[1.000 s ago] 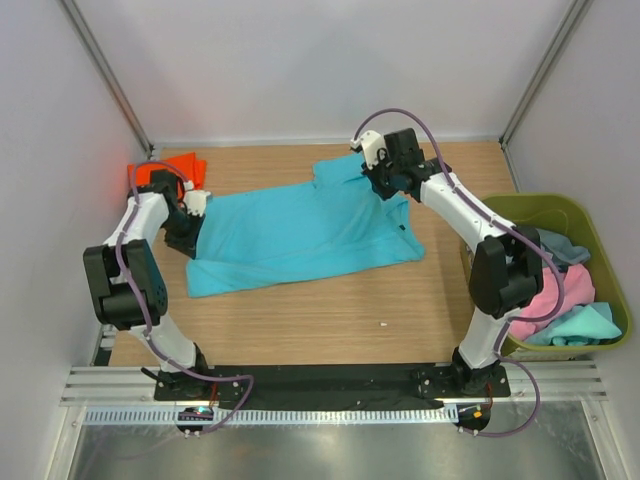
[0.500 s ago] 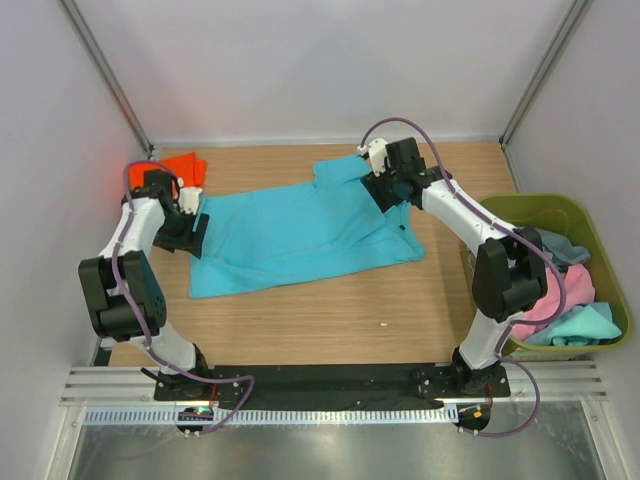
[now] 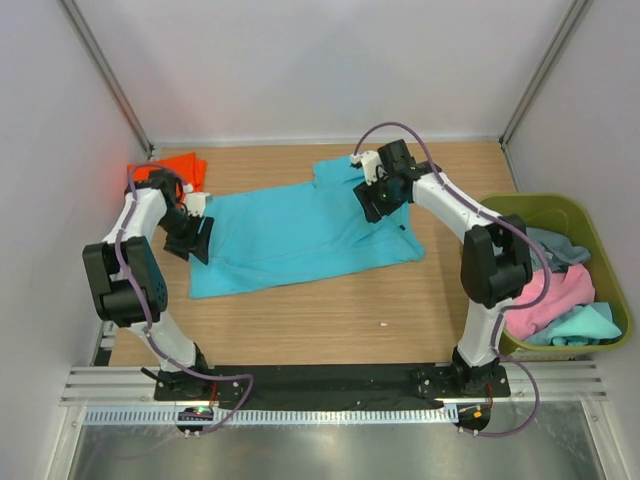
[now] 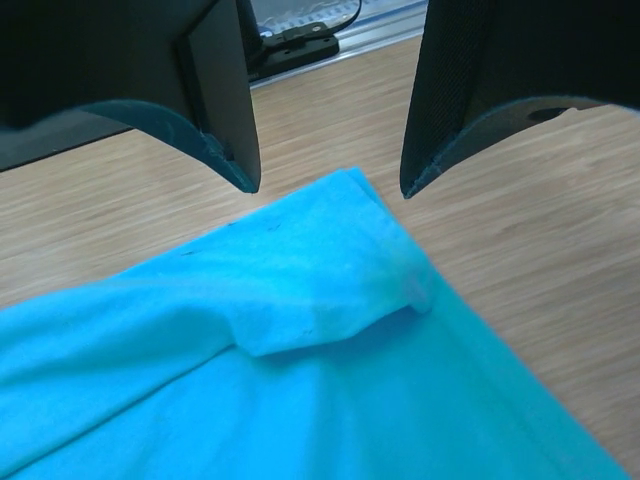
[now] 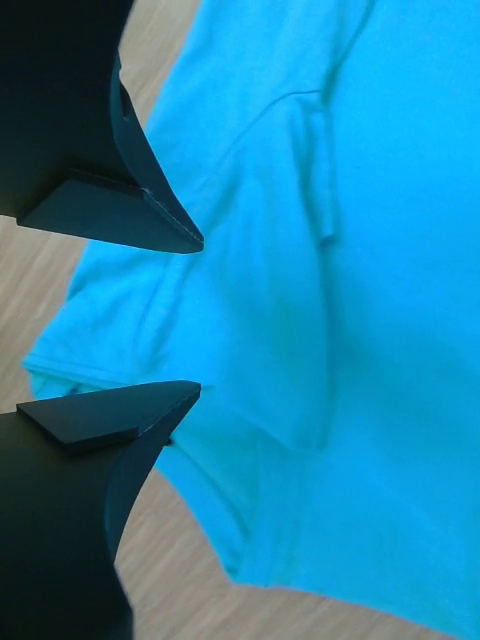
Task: Fold and stack the t-shirts
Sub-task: Fold the tshirt
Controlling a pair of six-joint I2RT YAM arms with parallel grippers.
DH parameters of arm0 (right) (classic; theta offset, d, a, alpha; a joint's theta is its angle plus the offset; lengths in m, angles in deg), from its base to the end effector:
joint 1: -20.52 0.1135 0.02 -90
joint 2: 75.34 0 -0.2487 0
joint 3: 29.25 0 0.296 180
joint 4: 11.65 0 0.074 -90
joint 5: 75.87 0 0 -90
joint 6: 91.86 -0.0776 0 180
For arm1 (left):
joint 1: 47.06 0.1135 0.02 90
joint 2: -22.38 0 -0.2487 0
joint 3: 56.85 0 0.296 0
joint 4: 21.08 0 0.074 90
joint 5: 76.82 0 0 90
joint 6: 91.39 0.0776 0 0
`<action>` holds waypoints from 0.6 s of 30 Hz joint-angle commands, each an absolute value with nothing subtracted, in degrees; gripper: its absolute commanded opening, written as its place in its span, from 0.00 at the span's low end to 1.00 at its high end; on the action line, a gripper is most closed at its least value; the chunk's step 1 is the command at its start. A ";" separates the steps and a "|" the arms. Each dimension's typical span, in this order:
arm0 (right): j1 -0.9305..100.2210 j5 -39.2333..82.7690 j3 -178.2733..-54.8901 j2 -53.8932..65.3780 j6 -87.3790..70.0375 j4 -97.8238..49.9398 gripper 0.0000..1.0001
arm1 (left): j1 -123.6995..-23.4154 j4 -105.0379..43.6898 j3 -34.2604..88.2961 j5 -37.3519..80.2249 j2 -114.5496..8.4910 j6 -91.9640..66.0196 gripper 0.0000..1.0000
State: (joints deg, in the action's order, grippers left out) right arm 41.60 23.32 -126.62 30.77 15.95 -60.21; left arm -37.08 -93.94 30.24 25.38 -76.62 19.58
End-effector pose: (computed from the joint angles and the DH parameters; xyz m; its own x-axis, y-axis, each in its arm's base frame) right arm 0.4275 0.1781 0.1807 -0.6143 -0.5604 -0.5555 -0.6548 0.7548 -0.0373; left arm 0.3596 0.0466 0.1488 -0.9696 0.1845 -0.1604 0.2105 0.9638 -0.1639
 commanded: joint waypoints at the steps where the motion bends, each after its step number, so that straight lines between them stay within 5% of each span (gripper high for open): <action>1: 42.75 27.31 -136.82 36.34 13.96 -59.56 0.60 | -37.92 -98.34 35.35 32.68 -78.51 18.12 0.59; 9: 47.50 28.62 -148.17 45.51 13.79 -60.87 0.57 | -39.06 -101.33 33.52 33.57 -80.81 19.26 0.55; 18: 49.43 25.74 -141.68 44.63 14.22 -63.60 0.56 | -39.06 -101.16 32.90 34.09 -79.58 19.35 0.55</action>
